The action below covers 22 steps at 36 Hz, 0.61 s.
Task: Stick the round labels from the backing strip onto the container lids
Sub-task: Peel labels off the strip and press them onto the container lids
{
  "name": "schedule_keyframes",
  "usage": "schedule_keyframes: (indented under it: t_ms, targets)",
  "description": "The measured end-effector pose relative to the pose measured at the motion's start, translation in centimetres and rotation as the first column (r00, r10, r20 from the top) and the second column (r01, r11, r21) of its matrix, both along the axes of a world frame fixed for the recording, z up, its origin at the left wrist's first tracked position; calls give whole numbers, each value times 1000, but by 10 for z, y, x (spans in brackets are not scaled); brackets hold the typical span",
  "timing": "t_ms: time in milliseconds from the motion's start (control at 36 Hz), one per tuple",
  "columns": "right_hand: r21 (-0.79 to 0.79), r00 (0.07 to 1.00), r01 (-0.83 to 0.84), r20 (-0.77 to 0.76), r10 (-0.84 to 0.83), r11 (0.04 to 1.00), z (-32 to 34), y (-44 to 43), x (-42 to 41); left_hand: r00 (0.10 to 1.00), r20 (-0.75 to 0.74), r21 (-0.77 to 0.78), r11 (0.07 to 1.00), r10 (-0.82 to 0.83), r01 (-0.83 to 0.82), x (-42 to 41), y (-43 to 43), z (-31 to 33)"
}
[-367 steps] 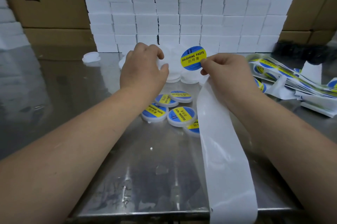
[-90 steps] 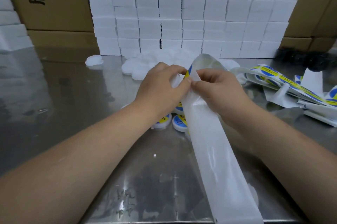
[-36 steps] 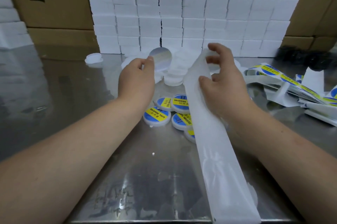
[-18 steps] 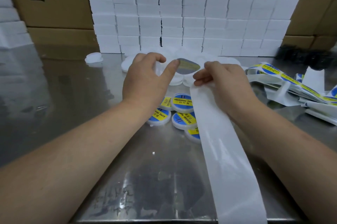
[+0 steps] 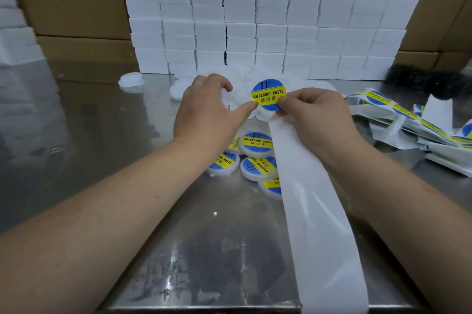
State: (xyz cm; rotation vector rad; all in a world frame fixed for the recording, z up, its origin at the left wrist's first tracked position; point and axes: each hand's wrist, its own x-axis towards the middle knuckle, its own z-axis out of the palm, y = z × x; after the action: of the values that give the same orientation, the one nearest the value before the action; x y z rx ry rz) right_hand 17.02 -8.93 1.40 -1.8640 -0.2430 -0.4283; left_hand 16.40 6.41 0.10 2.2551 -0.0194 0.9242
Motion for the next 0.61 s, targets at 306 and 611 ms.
schedule_keyframes:
  t_ms: [306,611]
  targets:
    - [165,999,33,35,-39,986,5,-5,1,997,-71,-371,928,-41,11,10,8,8]
    - [78,991,-132,19,130,988,0,4,-6,941,-79,-797,588,-330,140,12,4,10]
